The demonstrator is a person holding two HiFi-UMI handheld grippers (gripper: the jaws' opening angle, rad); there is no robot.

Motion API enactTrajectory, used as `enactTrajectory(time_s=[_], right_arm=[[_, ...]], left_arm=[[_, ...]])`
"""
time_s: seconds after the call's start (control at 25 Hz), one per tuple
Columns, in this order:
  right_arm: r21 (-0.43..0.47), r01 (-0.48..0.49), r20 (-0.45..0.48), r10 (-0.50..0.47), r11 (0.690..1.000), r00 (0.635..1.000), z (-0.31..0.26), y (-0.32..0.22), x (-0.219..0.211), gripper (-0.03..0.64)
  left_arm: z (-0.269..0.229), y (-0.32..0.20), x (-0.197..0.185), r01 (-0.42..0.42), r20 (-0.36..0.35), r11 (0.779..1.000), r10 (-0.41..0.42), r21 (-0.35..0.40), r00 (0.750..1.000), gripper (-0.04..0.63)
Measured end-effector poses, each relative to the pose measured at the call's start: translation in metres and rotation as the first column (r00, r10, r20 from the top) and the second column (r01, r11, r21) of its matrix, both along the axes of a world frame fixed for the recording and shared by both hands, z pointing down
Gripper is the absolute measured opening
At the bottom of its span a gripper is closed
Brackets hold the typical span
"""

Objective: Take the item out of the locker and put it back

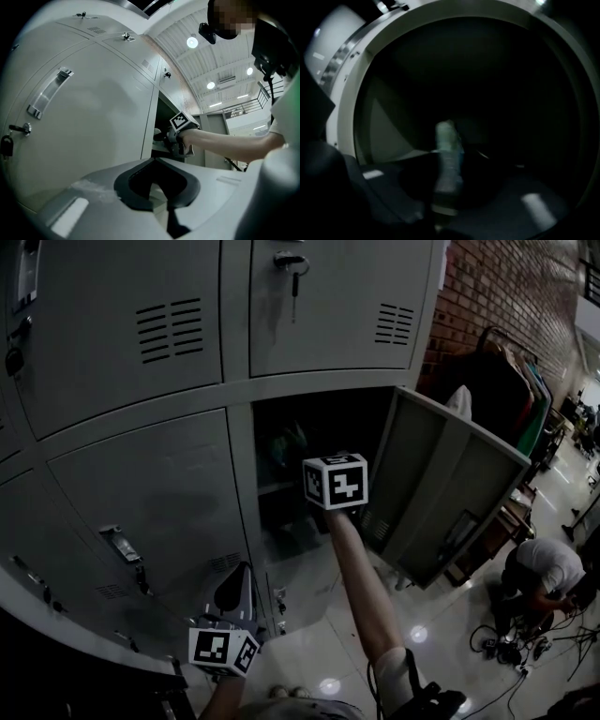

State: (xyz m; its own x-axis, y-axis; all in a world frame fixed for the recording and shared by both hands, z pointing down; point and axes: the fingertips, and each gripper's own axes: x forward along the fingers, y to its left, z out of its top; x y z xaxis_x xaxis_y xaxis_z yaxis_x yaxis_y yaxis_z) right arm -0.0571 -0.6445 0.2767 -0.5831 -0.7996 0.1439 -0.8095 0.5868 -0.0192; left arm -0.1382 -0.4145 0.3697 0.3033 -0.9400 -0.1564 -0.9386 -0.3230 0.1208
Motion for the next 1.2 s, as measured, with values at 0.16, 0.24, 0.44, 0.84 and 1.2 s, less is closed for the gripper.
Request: enactTrajectory(time_s=[0.16, 0.24, 0.44, 0.84, 1.2], right_arm=[[0.032, 0.035, -0.039, -0.034, 0.999, 0.999, -0.002, 0.003, -0.005, 0.016], [0.035, 0.027, -0.037, -0.026, 0.999, 0.999, -0.002, 0.003, -0.004, 0.015], [0.063, 0.021, 0.033, -0.023, 0.998, 0.999, -0.012, 0.008, 0.002, 0.015], [0.369, 0.068, 0.257, -0.172, 0.927, 0.951, -0.044, 0.176, 0.063, 0.017], [0.436, 0.01, 0.387, -0.197, 0.9, 0.901, 0.053, 0.288, 0.1, 0.018]], left_arm=[[0.004, -0.002, 0.003, -0.006, -0.004, 1.0, 0.006, -0.008, 1.0, 0.005], [0.005, -0.002, 0.002, -0.004, -0.007, 1.0, 0.004, -0.008, 1.0, 0.005], [0.001, -0.002, -0.006, 0.017, -0.011, 1.0, -0.017, 0.001, 1.0, 0.005], [0.009, 0.01, -0.013, 0.055, 0.08, 0.998, -0.054, -0.011, 0.995, 0.005], [0.028, 0.031, 0.028, -0.02, 0.102, 1.0, 0.022, -0.024, 0.995, 0.005]])
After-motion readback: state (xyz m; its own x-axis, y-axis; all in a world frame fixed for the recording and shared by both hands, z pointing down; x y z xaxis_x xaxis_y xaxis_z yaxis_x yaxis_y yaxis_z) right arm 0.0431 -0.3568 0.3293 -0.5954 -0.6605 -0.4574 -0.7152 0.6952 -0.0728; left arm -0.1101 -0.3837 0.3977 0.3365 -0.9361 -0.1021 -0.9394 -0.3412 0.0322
